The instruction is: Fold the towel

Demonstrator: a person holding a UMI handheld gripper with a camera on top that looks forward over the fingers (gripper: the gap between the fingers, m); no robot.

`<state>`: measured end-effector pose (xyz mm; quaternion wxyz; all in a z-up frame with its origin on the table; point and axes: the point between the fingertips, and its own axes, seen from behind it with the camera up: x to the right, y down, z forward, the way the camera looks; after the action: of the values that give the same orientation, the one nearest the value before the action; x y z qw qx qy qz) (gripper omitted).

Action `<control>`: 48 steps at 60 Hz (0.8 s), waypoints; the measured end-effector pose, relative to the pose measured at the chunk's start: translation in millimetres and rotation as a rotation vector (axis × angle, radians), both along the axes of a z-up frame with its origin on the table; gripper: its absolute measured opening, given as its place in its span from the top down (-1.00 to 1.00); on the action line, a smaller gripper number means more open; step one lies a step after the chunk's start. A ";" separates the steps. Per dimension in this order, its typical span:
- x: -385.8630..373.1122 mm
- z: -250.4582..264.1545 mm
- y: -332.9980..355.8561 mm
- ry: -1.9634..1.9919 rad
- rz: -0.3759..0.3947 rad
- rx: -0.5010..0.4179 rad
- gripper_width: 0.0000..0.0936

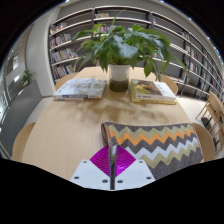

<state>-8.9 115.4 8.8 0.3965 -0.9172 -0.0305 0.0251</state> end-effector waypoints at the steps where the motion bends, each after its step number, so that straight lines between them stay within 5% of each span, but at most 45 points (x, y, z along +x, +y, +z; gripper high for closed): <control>1: 1.7 8.5 0.2 0.017 -0.003 0.011 0.93; 14: 119.8 135.4 8.2 -0.028 -0.086 0.181 0.93; 20: 186.4 136.7 12.5 -0.030 -0.133 0.171 0.92; 27: 230.0 77.5 10.4 0.013 -0.124 0.093 0.84; 32: 267.0 32.7 4.7 -0.057 -0.115 0.004 0.38; 37: 299.6 -1.9 -10.6 -0.182 -0.132 -0.060 0.33; 40: 294.5 5.9 -7.9 -0.159 -0.130 -0.021 0.29; 45: 287.1 28.6 -11.1 -0.175 -0.113 0.017 -0.35; 48: 278.2 63.2 -10.3 -0.164 -0.109 0.062 -0.53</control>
<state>269.3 105.1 72.1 0.4215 -0.9038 -0.0139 -0.0726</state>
